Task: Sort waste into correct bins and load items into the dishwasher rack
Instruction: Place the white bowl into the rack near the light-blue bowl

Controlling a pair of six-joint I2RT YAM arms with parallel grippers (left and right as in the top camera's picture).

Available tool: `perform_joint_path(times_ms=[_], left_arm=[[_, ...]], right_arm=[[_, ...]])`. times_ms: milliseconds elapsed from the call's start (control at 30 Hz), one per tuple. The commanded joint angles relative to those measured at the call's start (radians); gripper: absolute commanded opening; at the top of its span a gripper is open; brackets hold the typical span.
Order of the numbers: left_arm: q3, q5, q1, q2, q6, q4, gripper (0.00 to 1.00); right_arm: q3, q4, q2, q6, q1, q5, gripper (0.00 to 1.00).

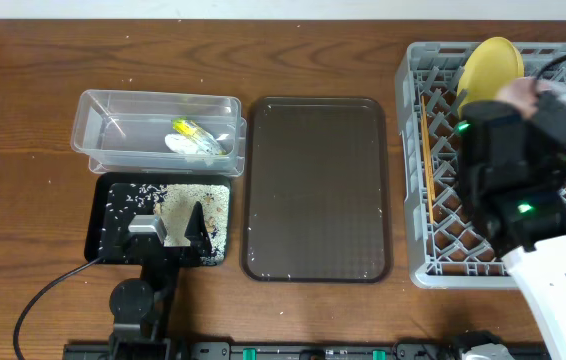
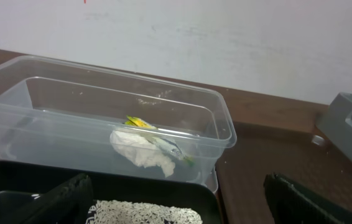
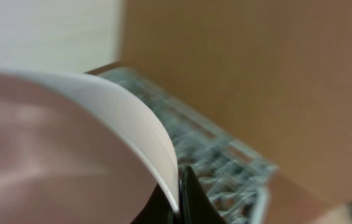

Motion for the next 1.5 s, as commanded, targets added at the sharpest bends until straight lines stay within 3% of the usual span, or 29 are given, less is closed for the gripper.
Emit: perform_joint_path(times_ms=[0, 200, 367, 533, 1033, 1133, 1200, 1233, 1367, 1467], left_arm=[[-0.023, 0.003, 0.004, -0.007, 0.014, -0.021, 0.91], [-0.023, 0.003, 0.004, -0.007, 0.013, -0.021, 0.91], [-0.023, 0.003, 0.004, -0.007, 0.014, -0.021, 0.91], [-0.023, 0.003, 0.004, -0.007, 0.013, -0.021, 0.91], [-0.023, 0.003, 0.004, -0.007, 0.013, -0.021, 0.91], [-0.023, 0.003, 0.004, -0.007, 0.013, -0.021, 0.91], [-0.023, 0.003, 0.004, -0.007, 0.013, -0.021, 0.91], [-0.023, 0.003, 0.004, -0.007, 0.013, -0.021, 0.91], [-0.023, 0.003, 0.004, -0.007, 0.013, -0.021, 0.91], [-0.023, 0.003, 0.004, -0.007, 0.014, -0.021, 0.91]], right_arm=[[0.006, 0.086, 0.041, -0.216, -0.13, 0.11, 0.01], [0.006, 0.181, 0.164, -0.364, -0.327, 0.036, 0.01], [0.005, 0.194, 0.261, -0.37, -0.415, 0.006, 0.01], [0.005, 0.291, 0.349, -0.489, -0.482, 0.006, 0.01], [0.005, 0.513, 0.632, -0.865, -0.447, 0.035, 0.03], [0.005, 0.538, 0.641, -0.879, -0.405, 0.032, 0.03], [0.005, 0.554, 0.641, -0.879, -0.38, 0.028, 0.1], [0.005, 0.556, 0.641, -0.88, -0.367, 0.021, 0.18], [0.005, 0.552, 0.64, -0.879, -0.323, 0.023, 0.66], [0.006, 0.552, 0.621, -0.853, -0.287, 0.036, 0.74]])
